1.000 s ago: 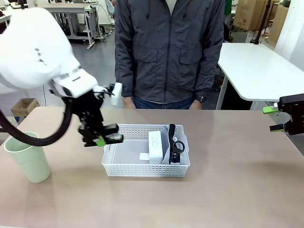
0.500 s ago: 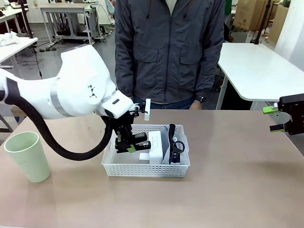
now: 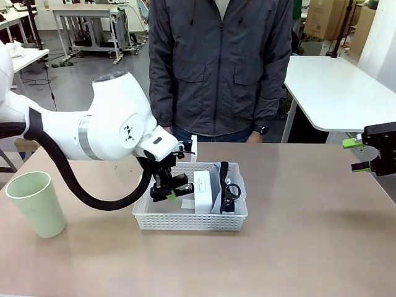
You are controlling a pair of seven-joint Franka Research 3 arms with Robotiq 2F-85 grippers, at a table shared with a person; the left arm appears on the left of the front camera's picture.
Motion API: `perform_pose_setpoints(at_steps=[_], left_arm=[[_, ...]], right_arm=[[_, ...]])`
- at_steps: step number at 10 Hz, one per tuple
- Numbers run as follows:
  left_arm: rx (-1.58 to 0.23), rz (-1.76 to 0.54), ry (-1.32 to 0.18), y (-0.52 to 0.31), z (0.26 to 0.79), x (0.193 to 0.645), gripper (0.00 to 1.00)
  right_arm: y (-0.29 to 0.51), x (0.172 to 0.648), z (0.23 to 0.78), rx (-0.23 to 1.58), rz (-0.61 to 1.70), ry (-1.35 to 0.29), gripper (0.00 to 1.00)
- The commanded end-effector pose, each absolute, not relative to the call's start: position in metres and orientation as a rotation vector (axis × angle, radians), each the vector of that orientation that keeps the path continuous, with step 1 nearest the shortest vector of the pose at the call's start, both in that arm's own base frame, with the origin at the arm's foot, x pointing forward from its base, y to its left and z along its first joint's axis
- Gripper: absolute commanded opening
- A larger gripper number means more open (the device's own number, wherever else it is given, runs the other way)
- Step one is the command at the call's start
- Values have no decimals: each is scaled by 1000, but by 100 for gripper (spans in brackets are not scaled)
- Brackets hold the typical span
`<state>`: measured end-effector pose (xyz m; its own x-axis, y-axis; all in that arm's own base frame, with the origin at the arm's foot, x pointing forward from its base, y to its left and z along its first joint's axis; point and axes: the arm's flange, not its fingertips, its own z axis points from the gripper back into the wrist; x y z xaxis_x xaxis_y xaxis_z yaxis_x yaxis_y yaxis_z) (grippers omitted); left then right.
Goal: Efficiently arrange items inside the basket to fit them all.
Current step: Pick up the Stapler and place it inside the Organizing basket.
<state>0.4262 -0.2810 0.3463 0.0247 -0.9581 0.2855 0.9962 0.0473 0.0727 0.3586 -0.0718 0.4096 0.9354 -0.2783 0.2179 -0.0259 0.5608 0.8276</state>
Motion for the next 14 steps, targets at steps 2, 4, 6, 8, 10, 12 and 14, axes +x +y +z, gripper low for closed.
perform_pose_setpoints(at_steps=[2, 4, 6, 8, 10, 12, 14], left_arm=[[-157, -1515, -248, -288, 343, 429, 37], [-150, -1519, -232, -288, 339, 430, 37], [-149, -1522, -231, -288, 339, 430, 37], [-142, -1534, -230, -288, 339, 430, 95], [-151, -1555, -256, -287, 340, 427, 100], [-140, -1568, -277, -282, 347, 428, 100], [-221, -1500, -248, -271, 382, 428, 100]], right_arm=[[-72, 358, 410, 977, -146, -348, 100], [-72, 358, 410, 977, -146, -348, 100], [-72, 358, 410, 977, -146, -348, 100], [-72, 358, 410, 977, -146, -348, 100], [-72, 358, 410, 977, -146, -348, 100], [-72, 358, 410, 977, -146, -348, 100], [-72, 358, 410, 977, -146, -348, 100]])
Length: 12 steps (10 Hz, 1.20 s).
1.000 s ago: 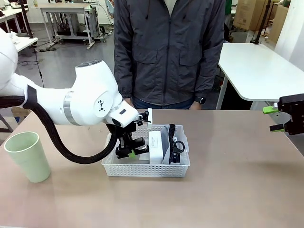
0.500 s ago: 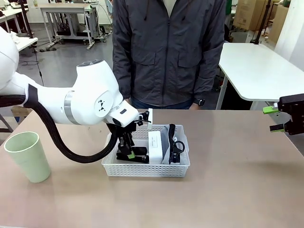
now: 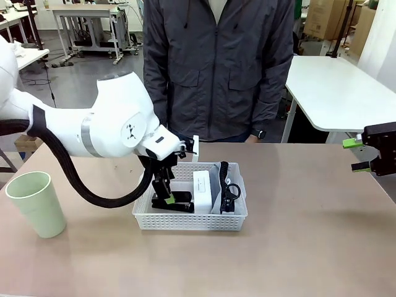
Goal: Efficiently arrange items inside the basket to fit them all.
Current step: Pick up the Stapler and place it inside the Organizing basket.
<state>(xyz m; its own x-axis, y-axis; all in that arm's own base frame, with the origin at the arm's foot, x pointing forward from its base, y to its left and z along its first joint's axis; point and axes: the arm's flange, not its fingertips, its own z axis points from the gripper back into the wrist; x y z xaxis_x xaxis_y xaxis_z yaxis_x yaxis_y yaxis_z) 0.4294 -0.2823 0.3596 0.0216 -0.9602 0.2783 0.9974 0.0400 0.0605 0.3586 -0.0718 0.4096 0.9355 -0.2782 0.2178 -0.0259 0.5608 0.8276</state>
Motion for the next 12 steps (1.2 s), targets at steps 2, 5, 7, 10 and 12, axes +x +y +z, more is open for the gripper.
perform_pose_setpoints(at_steps=[2, 5, 7, 10, 12], left_arm=[[-379, -1393, -302, -241, 443, 430, 100], [-446, -1110, -448, -150, 527, 441, 100], [-449, -843, -589, -66, 564, 448, 100], [-640, -430, -560, 109, 586, 464, 100], [-841, -250, -534, 208, 562, 462, 100]], right_arm=[[-72, 358, 410, 977, -146, -348, 100], [-72, 358, 410, 977, -146, -348, 100], [-72, 358, 410, 977, -146, -348, 100], [-72, 358, 410, 977, -146, -348, 100], [-72, 358, 410, 977, -146, -348, 100]])
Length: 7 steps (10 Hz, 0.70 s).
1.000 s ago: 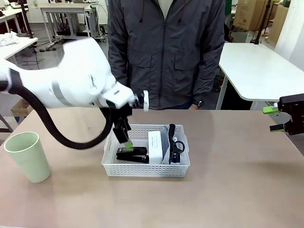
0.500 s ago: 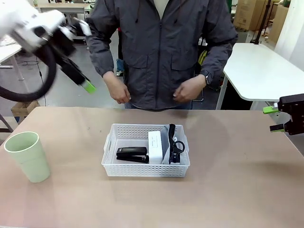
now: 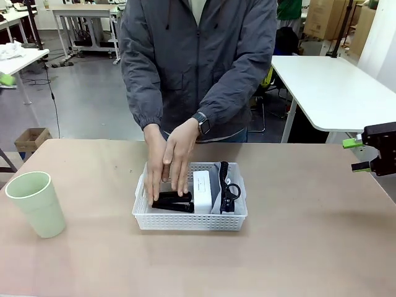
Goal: Efficiently arrange items inside the basket to fit them all.
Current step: Pick up the Stapler and place it inside the Organizing basket.
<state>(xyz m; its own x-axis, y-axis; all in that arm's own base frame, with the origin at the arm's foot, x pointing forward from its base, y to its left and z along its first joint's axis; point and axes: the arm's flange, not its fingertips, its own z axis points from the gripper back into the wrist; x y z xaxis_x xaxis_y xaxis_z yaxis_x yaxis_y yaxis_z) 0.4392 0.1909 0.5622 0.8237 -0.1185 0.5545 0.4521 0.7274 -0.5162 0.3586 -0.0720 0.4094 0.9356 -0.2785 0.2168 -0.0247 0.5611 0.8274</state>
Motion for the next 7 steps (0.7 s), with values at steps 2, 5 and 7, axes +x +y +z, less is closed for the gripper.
perform_pose_setpoints(at_steps=[2, 5, 7], left_arm=[[-1012, -165, -542, 265, 526, 458, 100], [-1125, -130, -516, 299, 470, 465, 100], [-1051, -98, -511, 291, 484, 444, 100]], right_arm=[[-72, 358, 410, 977, -146, -348, 100], [-72, 358, 410, 977, -146, -348, 100], [-72, 358, 410, 977, -146, -348, 100]])
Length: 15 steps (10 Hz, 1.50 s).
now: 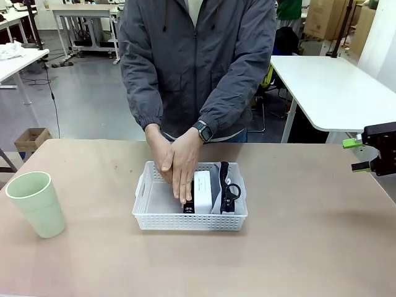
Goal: Efficiently arrange items inside the basket to fit them all.
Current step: Pick up the Stapler and place it inside the Organizing basket, then pick up the Reusable plastic cup and place it inside the Organizing basket.
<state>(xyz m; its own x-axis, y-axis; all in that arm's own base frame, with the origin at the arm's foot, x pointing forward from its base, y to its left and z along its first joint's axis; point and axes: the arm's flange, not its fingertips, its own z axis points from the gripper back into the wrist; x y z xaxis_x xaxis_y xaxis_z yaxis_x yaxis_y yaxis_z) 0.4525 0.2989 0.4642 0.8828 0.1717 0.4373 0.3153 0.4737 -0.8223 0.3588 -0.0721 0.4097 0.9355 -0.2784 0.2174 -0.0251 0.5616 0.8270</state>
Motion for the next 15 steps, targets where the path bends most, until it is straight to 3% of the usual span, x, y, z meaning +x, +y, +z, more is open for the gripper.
perform_pose_setpoints(at_steps=[1, 15], left_arm=[[-1051, -98, -511, 291, 484, 444, 100], [-1051, -98, -511, 291, 484, 444, 100]], right_arm=[[-72, 358, 410, 977, -146, -348, 100], [-72, 358, 410, 977, -146, -348, 100]])
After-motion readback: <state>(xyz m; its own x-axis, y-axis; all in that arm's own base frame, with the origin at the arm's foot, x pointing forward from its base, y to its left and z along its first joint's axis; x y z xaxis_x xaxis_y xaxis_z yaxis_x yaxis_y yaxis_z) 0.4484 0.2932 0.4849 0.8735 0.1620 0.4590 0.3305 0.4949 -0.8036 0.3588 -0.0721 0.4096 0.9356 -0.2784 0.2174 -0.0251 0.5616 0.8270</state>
